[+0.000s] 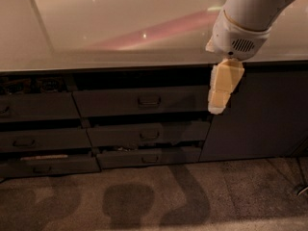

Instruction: Open top drawer

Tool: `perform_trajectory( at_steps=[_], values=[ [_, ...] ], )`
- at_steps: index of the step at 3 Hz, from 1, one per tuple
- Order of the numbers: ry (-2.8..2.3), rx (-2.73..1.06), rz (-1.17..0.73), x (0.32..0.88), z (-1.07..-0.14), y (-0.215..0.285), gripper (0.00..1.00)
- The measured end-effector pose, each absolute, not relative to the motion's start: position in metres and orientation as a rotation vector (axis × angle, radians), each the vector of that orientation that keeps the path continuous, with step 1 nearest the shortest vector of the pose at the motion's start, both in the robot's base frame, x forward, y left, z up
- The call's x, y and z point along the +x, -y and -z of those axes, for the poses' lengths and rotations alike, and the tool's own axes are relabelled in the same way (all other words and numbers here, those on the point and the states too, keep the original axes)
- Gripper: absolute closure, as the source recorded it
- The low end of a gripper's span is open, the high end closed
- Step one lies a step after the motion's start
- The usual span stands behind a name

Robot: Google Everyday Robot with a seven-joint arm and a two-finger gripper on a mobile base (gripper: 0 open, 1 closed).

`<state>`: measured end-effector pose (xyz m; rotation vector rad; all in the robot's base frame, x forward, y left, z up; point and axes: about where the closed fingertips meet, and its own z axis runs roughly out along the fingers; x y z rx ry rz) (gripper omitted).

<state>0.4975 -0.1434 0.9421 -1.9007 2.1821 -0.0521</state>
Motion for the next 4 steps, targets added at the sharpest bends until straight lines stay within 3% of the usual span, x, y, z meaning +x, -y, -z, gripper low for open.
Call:
perform_trajectory(
  at_steps=[2, 4],
  values=[
    [-1.958, -2.222, 0.078, 0.4987, -0.9363, 0.1275, 0.00],
    [-1.900, -2.210, 0.161, 0.4989, -0.9332, 0.1294, 0.00]
  ],
)
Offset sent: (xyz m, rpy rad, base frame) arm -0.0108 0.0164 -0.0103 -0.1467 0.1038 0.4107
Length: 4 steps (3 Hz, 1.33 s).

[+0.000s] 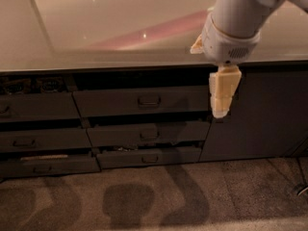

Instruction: Open top drawer

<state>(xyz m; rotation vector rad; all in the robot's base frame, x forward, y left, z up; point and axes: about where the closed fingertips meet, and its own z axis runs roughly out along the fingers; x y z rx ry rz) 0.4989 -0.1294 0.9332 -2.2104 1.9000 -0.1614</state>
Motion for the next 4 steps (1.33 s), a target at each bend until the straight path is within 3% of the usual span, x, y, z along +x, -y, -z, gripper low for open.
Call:
perform_trajectory(
  at_steps=[2, 4],
  values=[
    [-1.697, -2.182, 0.298, 0.500, -0.924, 0.137, 0.00],
    [-1.755, -2.175, 0.262, 0.513, -0.907, 0.149, 0.00]
  ],
)
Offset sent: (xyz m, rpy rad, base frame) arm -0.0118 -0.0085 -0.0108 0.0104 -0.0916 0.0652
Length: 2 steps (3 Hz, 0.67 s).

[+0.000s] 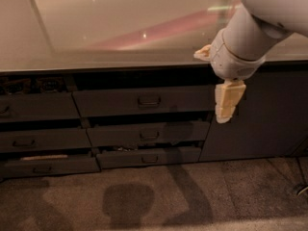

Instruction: Open top drawer

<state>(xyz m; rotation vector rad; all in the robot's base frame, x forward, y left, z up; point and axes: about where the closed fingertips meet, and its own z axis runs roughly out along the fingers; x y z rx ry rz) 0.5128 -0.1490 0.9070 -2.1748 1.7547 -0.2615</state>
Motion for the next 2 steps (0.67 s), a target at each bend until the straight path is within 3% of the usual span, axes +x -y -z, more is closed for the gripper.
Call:
perform_trajectory(
  at_steps=[2],
  values=[
    [-1.844, -2.138, 0.078, 0.550, -0.839, 0.186, 0.00]
  ],
)
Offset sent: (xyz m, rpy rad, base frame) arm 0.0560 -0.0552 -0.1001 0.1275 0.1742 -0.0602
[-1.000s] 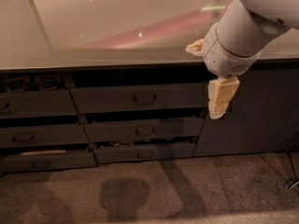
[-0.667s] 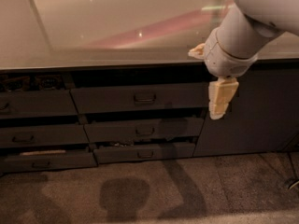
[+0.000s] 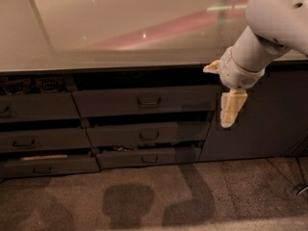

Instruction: Open top drawer

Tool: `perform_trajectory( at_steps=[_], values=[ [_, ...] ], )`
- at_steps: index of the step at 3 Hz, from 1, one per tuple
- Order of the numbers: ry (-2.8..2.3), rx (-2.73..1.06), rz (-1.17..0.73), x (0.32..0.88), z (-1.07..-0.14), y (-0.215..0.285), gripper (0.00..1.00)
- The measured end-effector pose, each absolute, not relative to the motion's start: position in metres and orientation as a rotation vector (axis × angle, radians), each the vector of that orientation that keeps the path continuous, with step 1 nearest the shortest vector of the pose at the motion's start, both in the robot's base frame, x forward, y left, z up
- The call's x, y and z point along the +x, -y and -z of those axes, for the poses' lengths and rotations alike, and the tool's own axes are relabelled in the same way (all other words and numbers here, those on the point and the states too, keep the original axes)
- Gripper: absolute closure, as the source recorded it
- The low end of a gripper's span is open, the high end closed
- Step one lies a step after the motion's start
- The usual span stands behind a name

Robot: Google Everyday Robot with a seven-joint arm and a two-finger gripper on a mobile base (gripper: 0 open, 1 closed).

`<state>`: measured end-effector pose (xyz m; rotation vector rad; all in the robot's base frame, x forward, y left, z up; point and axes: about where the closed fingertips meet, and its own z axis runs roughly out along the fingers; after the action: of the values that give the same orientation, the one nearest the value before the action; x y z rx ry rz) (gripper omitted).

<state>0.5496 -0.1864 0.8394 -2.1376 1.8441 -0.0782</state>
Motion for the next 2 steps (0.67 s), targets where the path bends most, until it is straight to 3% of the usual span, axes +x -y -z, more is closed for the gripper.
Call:
perform_trajectory(
  at_steps=[2],
  values=[
    [-1.866, -2.125, -0.027, 0.5629, -0.8162, 0.1954, 0.00]
  ],
)
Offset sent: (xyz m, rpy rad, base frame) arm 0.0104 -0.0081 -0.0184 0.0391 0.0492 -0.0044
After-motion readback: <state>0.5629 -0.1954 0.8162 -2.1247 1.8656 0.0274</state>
